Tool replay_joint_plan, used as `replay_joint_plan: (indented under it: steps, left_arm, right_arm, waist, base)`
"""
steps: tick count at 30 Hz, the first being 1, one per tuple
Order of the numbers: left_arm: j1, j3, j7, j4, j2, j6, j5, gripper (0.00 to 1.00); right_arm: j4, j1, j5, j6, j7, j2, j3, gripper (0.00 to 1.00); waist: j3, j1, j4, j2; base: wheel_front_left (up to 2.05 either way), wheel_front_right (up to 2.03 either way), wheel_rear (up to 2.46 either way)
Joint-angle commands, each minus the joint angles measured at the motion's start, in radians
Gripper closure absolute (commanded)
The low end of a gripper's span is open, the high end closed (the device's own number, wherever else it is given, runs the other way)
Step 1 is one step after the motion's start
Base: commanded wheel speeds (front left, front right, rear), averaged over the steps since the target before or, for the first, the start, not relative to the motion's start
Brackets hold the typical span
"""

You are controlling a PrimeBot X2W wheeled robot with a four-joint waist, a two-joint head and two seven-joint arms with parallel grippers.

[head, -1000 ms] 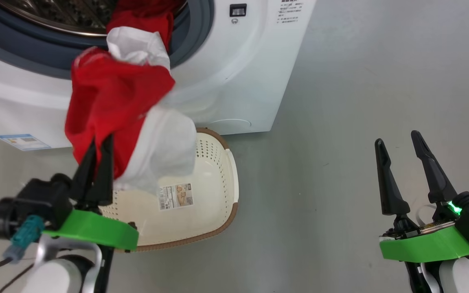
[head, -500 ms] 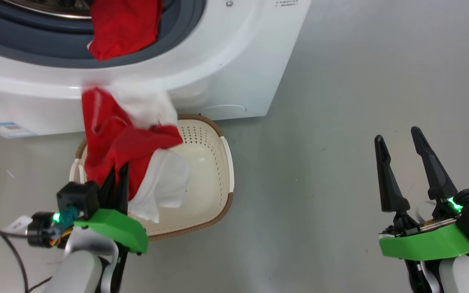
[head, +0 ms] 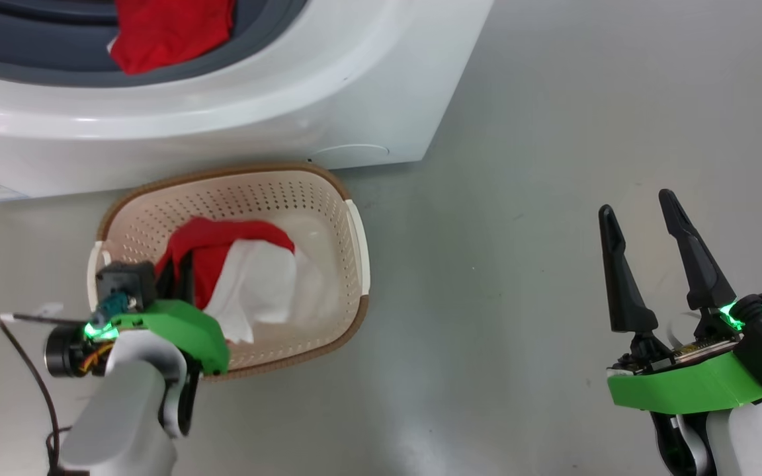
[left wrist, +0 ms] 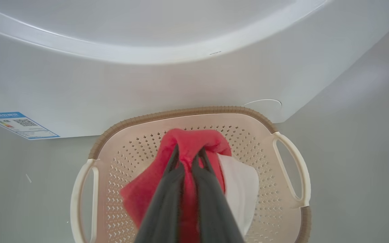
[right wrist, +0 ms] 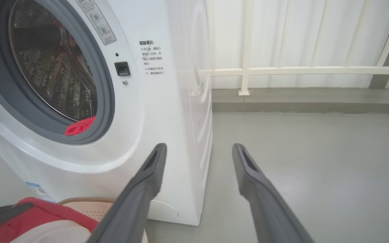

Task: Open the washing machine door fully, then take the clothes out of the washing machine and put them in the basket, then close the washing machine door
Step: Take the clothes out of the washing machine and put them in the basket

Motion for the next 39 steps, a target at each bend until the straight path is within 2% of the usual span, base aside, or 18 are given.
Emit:
replay_joint_plan:
  steps: [1,9,17,29,36,37,39]
  left_arm:
    - [-0.036,0.035,-0.017,0.021,0.016,-0.005,0.001,1.00]
    - [-0.136,0.035,-0.030,0.201,-0.006,-0.019,0.018,1.00]
    - [-0.191,0.035,-0.031,0.311,-0.014,-0.044,0.026,1.00]
    - [-0.238,0.035,-0.031,0.420,-0.010,-0.070,0.015,1.00]
    - [-0.244,0.032,-0.031,0.437,-0.013,-0.073,0.005,1.00]
    - [-0.245,0.032,-0.031,0.438,-0.014,-0.074,0.003,0.88]
    - [-0.249,0.032,-0.031,0.440,-0.018,-0.077,-0.001,0.56]
  right_arm:
    - [-0.029,-0.012,-0.008,0.006,-0.006,-0.008,0.022,0.00]
    - [-0.034,-0.024,-0.012,0.006,-0.006,-0.008,0.027,0.00]
    - [-0.041,-0.040,-0.009,0.006,-0.006,-0.008,0.036,0.00]
    - [-0.042,-0.063,0.002,0.006,-0.006,-0.008,0.039,0.00]
    - [-0.039,-0.067,0.006,0.006,-0.006,-0.008,0.035,0.00]
    - [-0.039,-0.067,0.006,0.006,-0.006,-0.008,0.035,0.00]
    - [-0.037,-0.068,0.007,0.006,-0.006,-0.008,0.033,0.00]
  waist:
    - [0.018,0.0000,-0.010,-0.0001]
    - [0.071,0.0000,-0.034,-0.0001]
    - [0.131,0.0000,-0.051,-0.0001]
    - [0.173,0.0000,-0.069,-0.0001]
    - [0.178,0.0000,-0.074,-0.0001]
    - [0.177,0.0000,-0.073,-0.0001]
    - [0.175,0.0000,-0.071,-0.0001]
  base:
    - [0.00,0.00,0.00]
    - [0.00,0.00,0.00]
    - [0.00,0.00,0.00]
    - [0.00,0.00,0.00]
    - [0.00,0.00,0.00]
    - [0.00,0.00,0.00]
    - [0.00,0.00,0.00]
